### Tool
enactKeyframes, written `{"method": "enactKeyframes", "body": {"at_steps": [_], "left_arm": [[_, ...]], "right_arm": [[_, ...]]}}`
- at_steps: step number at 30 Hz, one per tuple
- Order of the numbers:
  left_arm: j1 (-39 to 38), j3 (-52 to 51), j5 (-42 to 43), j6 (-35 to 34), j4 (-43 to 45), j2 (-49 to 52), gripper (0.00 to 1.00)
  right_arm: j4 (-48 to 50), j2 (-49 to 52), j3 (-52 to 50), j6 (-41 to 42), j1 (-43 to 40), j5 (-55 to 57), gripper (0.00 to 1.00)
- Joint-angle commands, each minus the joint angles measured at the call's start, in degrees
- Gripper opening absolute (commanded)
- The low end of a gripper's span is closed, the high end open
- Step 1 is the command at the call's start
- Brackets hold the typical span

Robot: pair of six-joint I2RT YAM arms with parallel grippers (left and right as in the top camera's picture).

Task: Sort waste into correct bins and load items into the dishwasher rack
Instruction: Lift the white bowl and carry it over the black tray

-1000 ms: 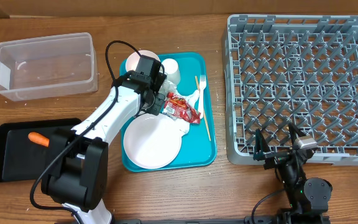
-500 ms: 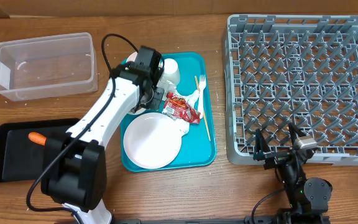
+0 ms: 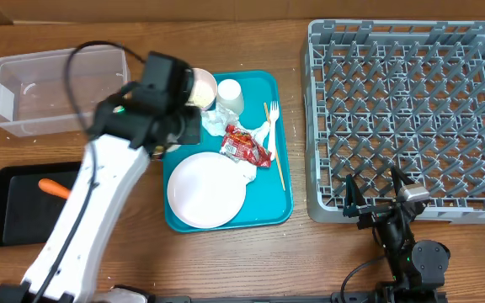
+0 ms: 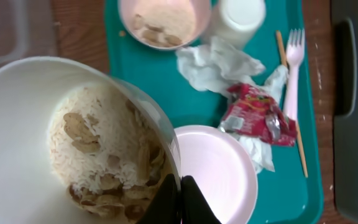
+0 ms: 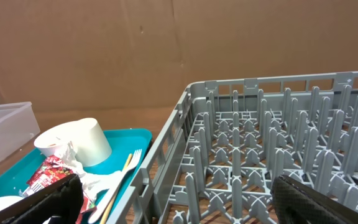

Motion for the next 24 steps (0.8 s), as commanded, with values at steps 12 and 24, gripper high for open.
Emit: {"method": "enactKeyframes", "body": {"at_steps": [12,24], "left_arm": [[38.34,-5.66,34.62,5.22,-2.82,-4.17,0.04],[63.10,-27.02,61.90,9.11,14.38,-3.21,0.04]], "right_arm": [[0.33,-0.57,-0.59,-0.42,0.26,0.15,1.00],[0.33,-0.57,-0.59,-0.42,0.26,0.15,1.00]]}}
